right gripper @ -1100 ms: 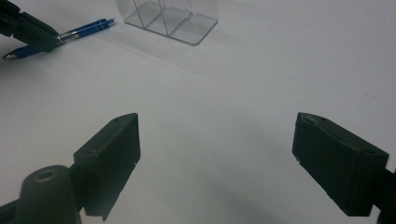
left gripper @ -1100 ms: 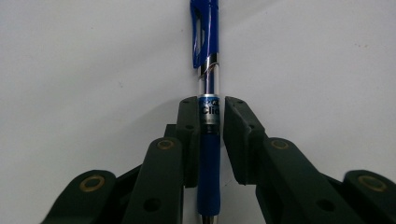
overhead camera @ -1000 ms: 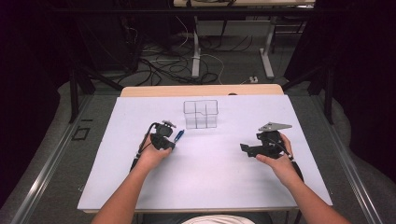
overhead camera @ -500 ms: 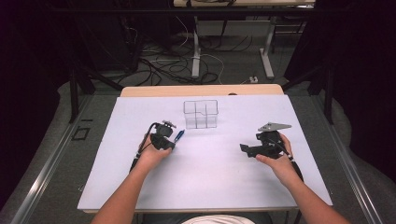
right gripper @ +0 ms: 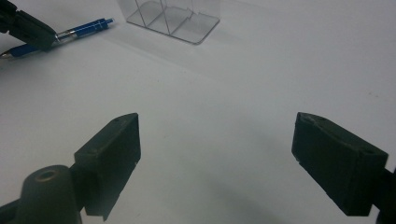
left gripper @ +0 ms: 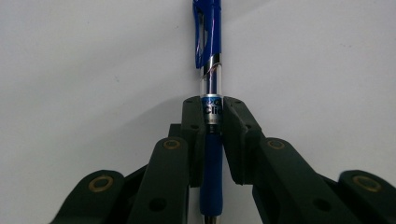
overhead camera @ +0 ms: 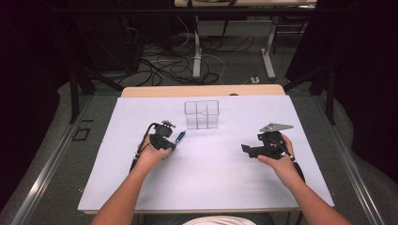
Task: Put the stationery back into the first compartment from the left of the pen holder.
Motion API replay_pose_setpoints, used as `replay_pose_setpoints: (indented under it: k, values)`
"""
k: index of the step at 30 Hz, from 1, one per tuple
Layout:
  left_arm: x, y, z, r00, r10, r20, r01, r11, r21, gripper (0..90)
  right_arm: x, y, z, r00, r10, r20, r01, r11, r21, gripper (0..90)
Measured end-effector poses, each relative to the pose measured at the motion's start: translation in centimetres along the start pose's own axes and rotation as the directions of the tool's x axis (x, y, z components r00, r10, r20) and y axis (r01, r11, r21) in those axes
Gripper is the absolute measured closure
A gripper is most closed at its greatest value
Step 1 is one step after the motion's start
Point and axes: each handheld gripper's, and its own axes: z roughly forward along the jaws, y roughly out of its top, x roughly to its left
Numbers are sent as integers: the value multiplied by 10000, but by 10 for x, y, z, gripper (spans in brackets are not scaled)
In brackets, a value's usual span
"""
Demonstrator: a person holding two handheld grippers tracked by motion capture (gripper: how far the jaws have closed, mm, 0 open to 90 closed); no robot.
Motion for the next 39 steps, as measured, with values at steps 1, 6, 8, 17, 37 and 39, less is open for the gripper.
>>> replay_pose_setpoints:
  k: [1, 6, 8, 17, 37, 39]
  values:
    - [1, 0, -1, 10000, -33, 50, 33, 10000, 9, 794, 0, 0, 0, 10000, -24, 9, 24, 10000, 4, 156]
    - [3, -2, -8, 9985, -353, 422, 355, 9994, -38, 794, 0, 0, -1, 10000, -27, 26, 27, 10000, 0, 157]
    - [4, -3, -11, 9974, -437, 575, 440, 9990, -33, 794, 0, 0, -1, 10000, -14, 21, 14, 10000, -12, 157]
    - [0, -3, -31, 9922, -488, 1149, 504, 9987, -109, 794, 1, 0, -2, 9996, -265, 117, 266, 9996, -88, 160]
    - [-30, -1, -54, 9804, 456, 1917, -387, 9985, -399, 794, 23, 4, -5, 9644, -2505, 850, 2550, 9658, -463, 191]
    - [-33, 0, -54, 9783, 647, 1967, -581, 9975, -393, 794, 26, 5, -6, 9547, -2802, 1006, 2861, 9569, -495, 209]
